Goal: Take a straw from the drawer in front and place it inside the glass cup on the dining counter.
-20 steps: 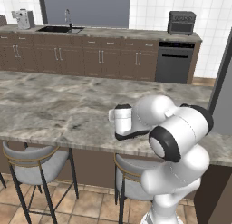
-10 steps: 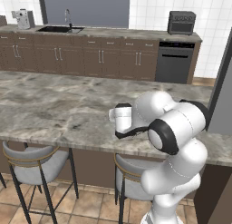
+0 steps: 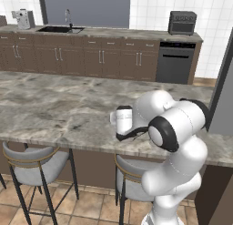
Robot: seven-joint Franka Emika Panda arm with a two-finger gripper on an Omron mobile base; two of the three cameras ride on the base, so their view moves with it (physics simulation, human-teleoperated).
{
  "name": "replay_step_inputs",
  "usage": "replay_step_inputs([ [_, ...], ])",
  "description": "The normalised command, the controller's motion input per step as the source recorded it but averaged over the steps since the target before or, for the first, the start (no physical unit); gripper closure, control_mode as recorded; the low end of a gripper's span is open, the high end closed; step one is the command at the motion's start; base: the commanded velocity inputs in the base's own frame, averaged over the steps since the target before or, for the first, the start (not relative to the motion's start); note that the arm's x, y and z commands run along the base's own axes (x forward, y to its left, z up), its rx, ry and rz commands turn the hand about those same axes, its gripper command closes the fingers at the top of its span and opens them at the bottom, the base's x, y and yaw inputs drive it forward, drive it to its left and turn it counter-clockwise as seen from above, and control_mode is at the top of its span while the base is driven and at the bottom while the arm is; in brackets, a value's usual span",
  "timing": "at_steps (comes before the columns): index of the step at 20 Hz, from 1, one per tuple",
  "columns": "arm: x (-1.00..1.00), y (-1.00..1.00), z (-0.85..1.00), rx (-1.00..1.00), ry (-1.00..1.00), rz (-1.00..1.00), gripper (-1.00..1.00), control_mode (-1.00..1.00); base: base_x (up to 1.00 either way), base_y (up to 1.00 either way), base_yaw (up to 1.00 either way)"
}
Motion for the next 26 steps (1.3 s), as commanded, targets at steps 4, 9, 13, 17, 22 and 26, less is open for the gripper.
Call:
replay_step_inputs([
  [4, 0.01, 0.00, -0.15, 0.00, 0.00, 0.00, 1.00, -1.00, 0.00, 0.00, 0.00],
  [9, 0.13, 0.00, -0.05, 0.00, 0.00, 0.00, 1.00, -1.00, 0.00, 0.00, 0.00],
  [13, 0.17, 0.00, -0.07, 0.00, 0.00, 0.00, 1.00, -1.00, 0.00, 0.00, 0.00],
  [17, 0.16, 0.00, -0.01, 0.00, 0.00, 0.00, 1.00, -1.00, 0.00, 0.00, 0.00],
  [22, 0.02, 0.00, 0.00, 0.00, 0.00, 0.00, 1.00, -1.00, 0.00, 0.00, 0.00],
  [26, 0.00, 0.00, 0.00, 0.00, 0.00, 0.00, 1.00, -1.00, 0.00, 0.00, 0.00],
])
